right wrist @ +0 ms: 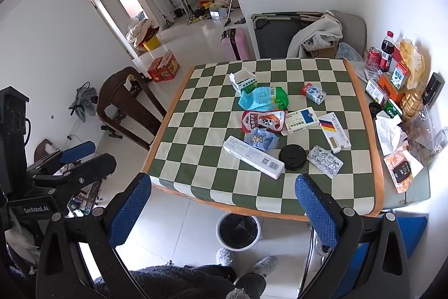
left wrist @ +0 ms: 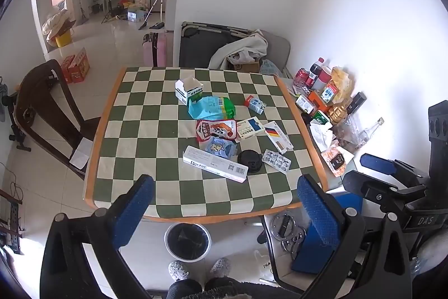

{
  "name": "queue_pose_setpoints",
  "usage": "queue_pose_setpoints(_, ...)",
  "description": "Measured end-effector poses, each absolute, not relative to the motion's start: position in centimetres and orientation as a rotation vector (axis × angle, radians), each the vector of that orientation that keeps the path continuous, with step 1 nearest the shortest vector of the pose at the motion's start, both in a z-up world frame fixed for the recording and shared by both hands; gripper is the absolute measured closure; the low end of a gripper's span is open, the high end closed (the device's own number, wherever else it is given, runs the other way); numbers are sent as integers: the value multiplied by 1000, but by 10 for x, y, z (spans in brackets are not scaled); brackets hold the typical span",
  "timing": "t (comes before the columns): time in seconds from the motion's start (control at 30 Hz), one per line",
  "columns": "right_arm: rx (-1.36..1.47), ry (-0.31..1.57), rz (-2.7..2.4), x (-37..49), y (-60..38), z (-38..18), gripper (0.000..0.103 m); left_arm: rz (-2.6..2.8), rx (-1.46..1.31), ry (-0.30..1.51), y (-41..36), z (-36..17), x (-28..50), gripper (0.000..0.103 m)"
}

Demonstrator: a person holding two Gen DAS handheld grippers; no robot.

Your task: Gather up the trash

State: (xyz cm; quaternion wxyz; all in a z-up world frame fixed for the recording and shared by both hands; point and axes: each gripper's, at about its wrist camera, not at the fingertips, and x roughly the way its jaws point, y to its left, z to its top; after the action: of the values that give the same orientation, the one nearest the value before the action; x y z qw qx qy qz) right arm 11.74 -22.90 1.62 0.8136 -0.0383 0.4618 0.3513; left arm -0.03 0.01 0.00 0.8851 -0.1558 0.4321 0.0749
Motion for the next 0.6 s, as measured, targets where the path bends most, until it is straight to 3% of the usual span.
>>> queue_pose_setpoints(0.6,-81,986,753,114,-228,16,0,156,-325,899,0,0,0,0)
